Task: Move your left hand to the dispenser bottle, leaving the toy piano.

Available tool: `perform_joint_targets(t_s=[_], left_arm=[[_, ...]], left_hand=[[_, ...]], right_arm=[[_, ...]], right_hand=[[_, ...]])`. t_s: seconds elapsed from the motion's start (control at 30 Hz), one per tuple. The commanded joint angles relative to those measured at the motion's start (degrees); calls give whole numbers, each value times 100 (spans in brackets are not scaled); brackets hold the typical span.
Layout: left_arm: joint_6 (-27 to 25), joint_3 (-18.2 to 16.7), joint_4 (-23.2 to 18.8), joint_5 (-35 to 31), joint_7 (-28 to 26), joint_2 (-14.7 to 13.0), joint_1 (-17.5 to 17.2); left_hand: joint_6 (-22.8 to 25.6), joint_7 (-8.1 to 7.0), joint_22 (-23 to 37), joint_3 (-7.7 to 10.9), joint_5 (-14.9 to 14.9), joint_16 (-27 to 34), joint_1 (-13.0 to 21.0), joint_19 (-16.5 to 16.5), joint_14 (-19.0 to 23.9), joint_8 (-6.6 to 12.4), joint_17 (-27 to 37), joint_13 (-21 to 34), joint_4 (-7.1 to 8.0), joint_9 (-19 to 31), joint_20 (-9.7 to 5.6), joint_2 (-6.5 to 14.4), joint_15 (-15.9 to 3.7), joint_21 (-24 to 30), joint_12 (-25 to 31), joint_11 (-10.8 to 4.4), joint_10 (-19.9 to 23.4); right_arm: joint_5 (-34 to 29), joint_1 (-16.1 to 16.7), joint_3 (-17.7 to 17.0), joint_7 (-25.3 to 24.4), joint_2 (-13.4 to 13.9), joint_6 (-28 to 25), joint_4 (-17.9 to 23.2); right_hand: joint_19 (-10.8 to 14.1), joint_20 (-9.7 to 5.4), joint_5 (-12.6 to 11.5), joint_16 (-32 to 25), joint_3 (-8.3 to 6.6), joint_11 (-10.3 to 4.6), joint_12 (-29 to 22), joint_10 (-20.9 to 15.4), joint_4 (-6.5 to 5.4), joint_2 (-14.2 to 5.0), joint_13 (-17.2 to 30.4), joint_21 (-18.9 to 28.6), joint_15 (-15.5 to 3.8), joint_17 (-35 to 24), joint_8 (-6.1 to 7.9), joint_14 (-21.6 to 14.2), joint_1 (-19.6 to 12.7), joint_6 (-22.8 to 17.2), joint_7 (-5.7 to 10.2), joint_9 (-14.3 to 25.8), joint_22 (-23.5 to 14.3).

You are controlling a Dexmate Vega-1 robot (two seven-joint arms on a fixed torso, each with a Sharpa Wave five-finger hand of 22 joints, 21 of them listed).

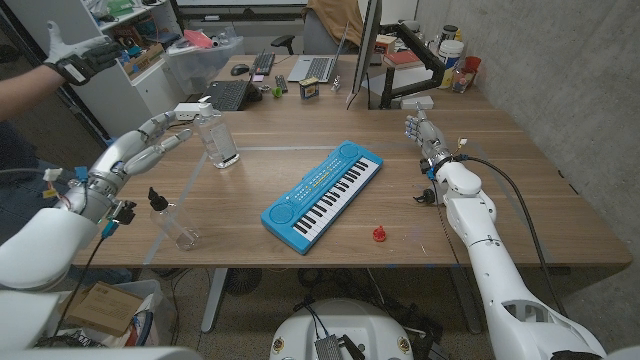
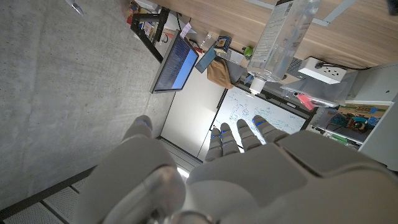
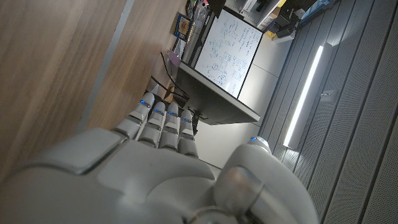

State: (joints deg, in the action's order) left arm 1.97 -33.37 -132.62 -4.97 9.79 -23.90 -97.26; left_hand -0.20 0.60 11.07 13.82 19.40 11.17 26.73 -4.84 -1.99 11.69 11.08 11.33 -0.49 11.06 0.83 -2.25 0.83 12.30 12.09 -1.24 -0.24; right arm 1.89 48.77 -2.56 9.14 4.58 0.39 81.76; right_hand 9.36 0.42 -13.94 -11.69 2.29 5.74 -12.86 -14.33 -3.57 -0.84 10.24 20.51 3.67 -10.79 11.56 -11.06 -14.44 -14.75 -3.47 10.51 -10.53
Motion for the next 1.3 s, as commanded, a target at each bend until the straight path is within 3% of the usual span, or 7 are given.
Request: perform_joint_targets(t_s=[0.03,0.87,1.3], left_arm=[[-169,-58,-217,-221,113,85,-83],[-523,-68,-650,-1117,197,137,-282],[-689,-248,-876,-1410,454,222,-431]], left_hand=[[33,-3,13,-3,-2,26,86,-20,18,51,9,23,-36,12,43,18,6,27,40,-44,26],[41,-45,15,-10,-20,23,120,-31,14,43,14,26,-53,14,135,27,-33,26,33,-82,14],[38,-50,17,-13,-25,26,138,-31,24,38,16,27,-62,16,156,33,-35,29,34,-86,19]], right_arm=[[41,-109,-7,52,1,57,-150],[52,-383,-23,83,5,278,-585],[11,-341,-34,56,20,232,-454]], right_hand=[[71,7,-7,19,18,5,19,-49,-9,-37,33,-22,-4,-14,-14,-63,21,-29,-12,28,-11],[71,-11,-5,22,22,-2,16,-83,-9,-64,35,-59,-18,-15,-16,-76,19,-35,-10,29,-13],[66,-3,-3,27,27,-4,25,-71,-8,-71,35,-79,-14,-16,-20,-73,20,-29,-13,30,-15]])
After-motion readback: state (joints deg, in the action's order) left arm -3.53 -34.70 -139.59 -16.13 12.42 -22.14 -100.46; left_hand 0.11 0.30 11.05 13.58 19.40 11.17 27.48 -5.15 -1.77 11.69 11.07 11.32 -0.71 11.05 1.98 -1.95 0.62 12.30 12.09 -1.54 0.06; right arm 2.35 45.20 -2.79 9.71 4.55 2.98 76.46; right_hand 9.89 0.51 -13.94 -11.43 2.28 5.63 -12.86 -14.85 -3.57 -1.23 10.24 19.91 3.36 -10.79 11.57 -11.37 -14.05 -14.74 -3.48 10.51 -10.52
